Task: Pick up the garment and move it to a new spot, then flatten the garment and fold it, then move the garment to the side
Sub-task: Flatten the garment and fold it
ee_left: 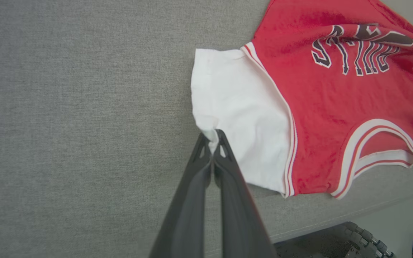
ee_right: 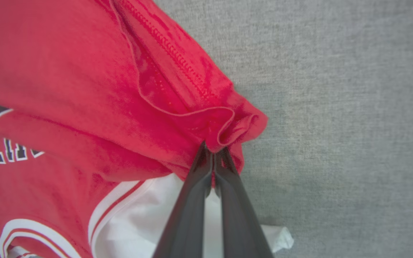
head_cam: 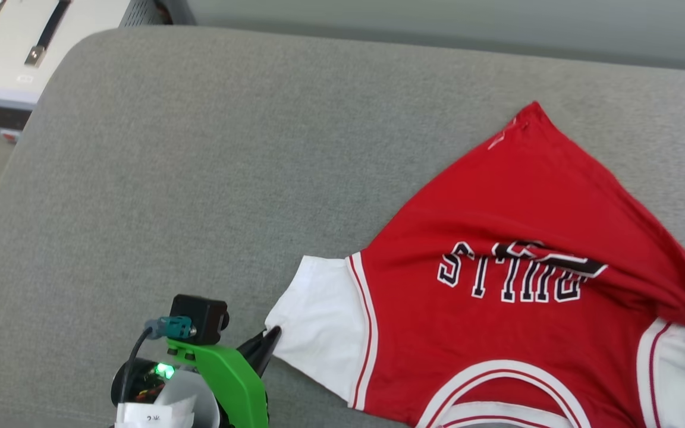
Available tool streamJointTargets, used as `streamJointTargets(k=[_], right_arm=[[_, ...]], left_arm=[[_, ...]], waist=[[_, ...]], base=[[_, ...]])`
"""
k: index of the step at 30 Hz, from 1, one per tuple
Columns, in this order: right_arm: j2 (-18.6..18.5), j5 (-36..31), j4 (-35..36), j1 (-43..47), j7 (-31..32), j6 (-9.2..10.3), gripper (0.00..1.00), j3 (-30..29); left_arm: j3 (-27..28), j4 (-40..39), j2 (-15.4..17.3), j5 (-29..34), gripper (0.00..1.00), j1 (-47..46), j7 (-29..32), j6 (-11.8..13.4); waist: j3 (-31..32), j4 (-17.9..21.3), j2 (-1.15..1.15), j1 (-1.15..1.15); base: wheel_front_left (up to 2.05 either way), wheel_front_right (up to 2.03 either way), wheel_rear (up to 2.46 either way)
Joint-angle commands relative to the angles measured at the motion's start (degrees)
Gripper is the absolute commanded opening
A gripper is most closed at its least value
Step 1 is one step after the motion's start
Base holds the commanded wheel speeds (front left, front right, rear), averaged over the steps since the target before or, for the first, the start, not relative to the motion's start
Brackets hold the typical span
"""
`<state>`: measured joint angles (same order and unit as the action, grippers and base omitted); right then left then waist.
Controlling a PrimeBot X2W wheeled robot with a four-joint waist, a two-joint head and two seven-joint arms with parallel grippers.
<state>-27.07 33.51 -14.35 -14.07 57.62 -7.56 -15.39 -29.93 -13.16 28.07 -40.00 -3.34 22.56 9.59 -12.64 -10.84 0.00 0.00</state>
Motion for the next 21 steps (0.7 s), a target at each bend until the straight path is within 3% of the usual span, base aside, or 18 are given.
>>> streamJointTargets(k=[1, 14, 21], right_arm=[[0.39, 0.52, 1.0, 2.14, -0.3, 0.08, 0.0, -0.45], [4.85, 2.36, 9.82, 16.85, 0.15, 0.08, 0.0, -3.92], [6.35, 1.73, 10.42, 19.76, -0.21, 0.08, 0.0, -3.89]], left_arm=[[0.16, 0.37, 0.18, -0.59, 0.0, 1.0, -0.48, 0.45], [-0.39, 1.93, -0.85, -1.68, 0.0, 3.41, -1.77, 0.86], [-1.08, 2.96, -1.6, -1.77, 0.0, 3.08, -2.17, 0.45]], waist=[[4.05, 3.23, 0.0, 0.0], [6.79, 4.22, 0.0, 0.0], [6.65, 4.06, 0.0, 0.0]], base=[[0.0, 0.0, 0.0], [0.0, 0.0, 0.0], [0.0, 0.0, 0.0]])
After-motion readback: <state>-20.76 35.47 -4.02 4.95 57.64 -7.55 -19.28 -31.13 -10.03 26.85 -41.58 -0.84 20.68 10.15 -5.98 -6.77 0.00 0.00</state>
